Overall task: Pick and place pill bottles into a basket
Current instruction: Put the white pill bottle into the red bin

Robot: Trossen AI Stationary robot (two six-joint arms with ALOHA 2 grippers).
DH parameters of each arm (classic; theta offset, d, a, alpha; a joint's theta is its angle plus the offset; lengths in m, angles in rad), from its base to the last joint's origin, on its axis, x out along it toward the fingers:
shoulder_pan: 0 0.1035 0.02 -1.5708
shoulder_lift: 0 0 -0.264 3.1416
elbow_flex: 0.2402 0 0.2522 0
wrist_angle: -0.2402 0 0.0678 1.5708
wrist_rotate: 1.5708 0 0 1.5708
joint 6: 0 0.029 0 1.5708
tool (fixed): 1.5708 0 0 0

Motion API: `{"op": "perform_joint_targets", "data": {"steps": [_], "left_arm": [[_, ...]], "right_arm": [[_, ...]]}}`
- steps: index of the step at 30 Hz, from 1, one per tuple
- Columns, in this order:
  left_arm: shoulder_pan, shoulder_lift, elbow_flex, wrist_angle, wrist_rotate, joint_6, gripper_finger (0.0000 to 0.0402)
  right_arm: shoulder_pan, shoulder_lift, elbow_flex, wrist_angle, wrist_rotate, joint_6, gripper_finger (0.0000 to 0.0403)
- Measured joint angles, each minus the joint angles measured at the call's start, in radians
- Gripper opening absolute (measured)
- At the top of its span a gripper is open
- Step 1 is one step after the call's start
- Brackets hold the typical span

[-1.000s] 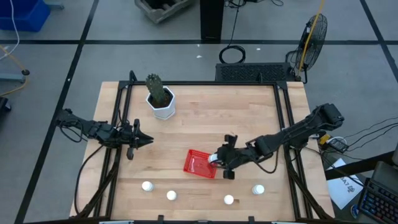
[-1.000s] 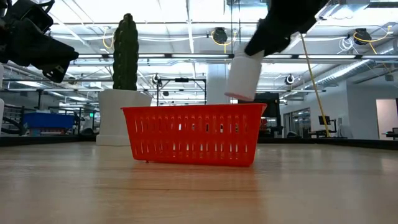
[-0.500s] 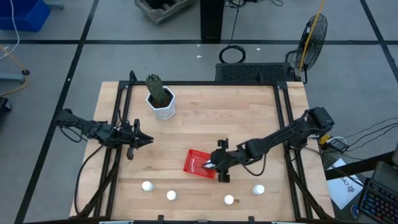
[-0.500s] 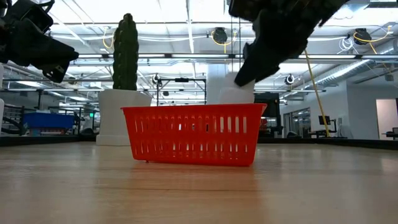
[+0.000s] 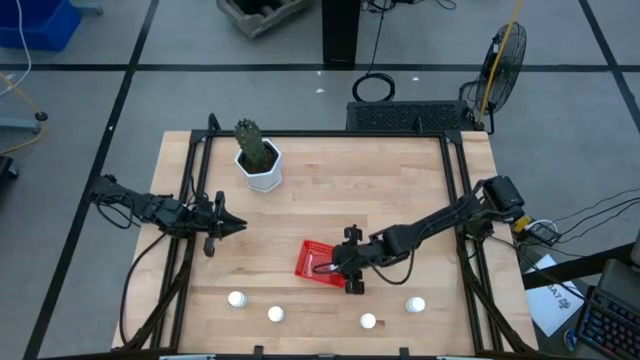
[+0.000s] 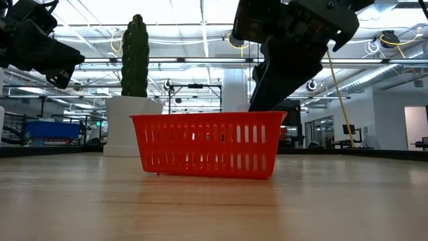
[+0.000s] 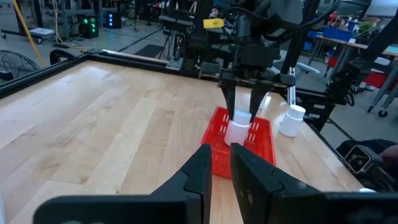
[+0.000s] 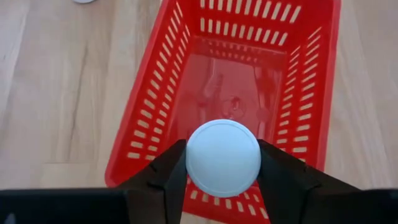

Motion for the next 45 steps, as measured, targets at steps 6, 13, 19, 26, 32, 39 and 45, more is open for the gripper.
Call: {"op": "perform_joint_targets", "data": {"steps": [6, 13, 19, 26, 32, 39, 45], "left_arm": [[0.000, 0.000, 0.000, 0.001, 0.000, 0.000, 0.0063], [0.000, 0.000, 0.000, 0.001, 0.000, 0.000, 0.0063], [0.000, 0.000, 0.000, 0.002, 0.000, 0.000, 0.0063], [0.000, 0.000, 0.000, 0.000, 0.000, 0.000, 0.0063], [0.000, 0.000, 0.000, 0.000, 0.000, 0.000, 0.0063], [0.000, 0.000, 0.000, -0.001, 0.000, 0.000, 0.0063], [0.000, 0.000, 0.000, -0.002, 0.000, 0.000, 0.0063]], "right_arm": [[0.000, 0.000, 0.000, 0.001, -0.001, 0.000, 0.0179], [0.000, -0.007, 0.000, 0.000, 0.001, 0.000, 0.0199], [0.000, -0.009, 0.000, -0.002, 0.001, -0.008, 0.0212], [0.029, -0.109, 0.000, -0.017, 0.001, -0.018, 0.0216], [0.118, -0.184, 0.000, 0.018, 0.023, -0.030, 0.0215], [0.258, -0.186, 0.000, 0.009, 0.147, 0.048, 0.0215], [0.403, -0.185, 0.000, 0.039, 0.269, 0.132, 0.0215]]}}
